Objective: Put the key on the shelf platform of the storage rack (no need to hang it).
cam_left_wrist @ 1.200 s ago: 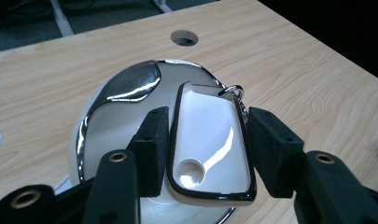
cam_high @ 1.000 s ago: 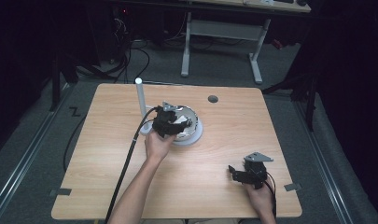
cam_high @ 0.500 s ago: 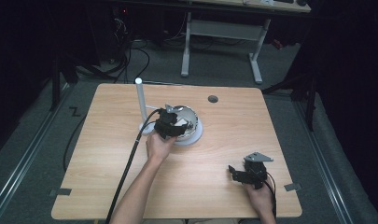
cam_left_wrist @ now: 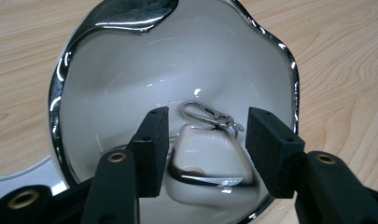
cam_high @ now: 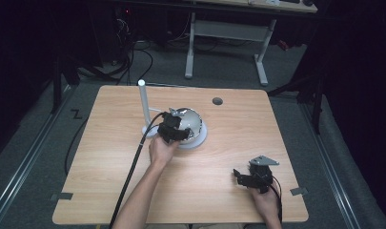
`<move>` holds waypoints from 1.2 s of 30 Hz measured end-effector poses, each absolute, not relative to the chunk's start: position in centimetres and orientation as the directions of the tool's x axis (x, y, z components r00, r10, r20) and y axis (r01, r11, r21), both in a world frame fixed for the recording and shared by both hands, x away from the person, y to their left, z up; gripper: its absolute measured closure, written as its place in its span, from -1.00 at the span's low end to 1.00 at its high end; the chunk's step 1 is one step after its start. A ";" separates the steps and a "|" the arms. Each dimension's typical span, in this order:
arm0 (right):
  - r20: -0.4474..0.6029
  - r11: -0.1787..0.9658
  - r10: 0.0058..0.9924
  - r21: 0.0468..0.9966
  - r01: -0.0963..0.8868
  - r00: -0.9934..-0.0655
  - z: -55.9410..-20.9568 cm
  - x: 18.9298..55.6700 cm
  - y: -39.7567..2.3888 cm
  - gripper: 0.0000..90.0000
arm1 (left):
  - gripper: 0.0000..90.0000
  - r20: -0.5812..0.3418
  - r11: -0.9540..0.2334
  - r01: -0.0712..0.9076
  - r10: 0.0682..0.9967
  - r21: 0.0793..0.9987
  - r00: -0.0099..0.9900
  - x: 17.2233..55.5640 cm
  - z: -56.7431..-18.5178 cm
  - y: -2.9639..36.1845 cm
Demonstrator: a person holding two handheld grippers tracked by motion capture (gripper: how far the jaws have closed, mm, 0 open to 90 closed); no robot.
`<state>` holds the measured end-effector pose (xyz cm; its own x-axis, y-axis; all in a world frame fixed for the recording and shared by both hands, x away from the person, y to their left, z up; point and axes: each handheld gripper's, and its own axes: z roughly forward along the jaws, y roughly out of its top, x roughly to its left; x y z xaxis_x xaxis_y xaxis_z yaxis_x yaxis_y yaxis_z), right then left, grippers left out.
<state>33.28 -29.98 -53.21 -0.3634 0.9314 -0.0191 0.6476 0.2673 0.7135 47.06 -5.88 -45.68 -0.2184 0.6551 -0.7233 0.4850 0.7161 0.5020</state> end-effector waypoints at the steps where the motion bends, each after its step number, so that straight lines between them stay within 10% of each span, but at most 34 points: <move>1: -0.019 0.267 0.932 0.714 0.648 -0.362 -53.2 33.3 -30.0 -0.51 | 0.07 -0.725 0.715 0.484 0.656 0.505 -0.212 47.0 -45.6 -5.8; 36: -0.019 0.267 0.932 0.712 0.649 -0.363 -53.2 33.3 -30.0 -0.51 | -0.16 -0.780 0.752 0.418 0.608 0.509 -0.144 43.2 -41.9 -0.7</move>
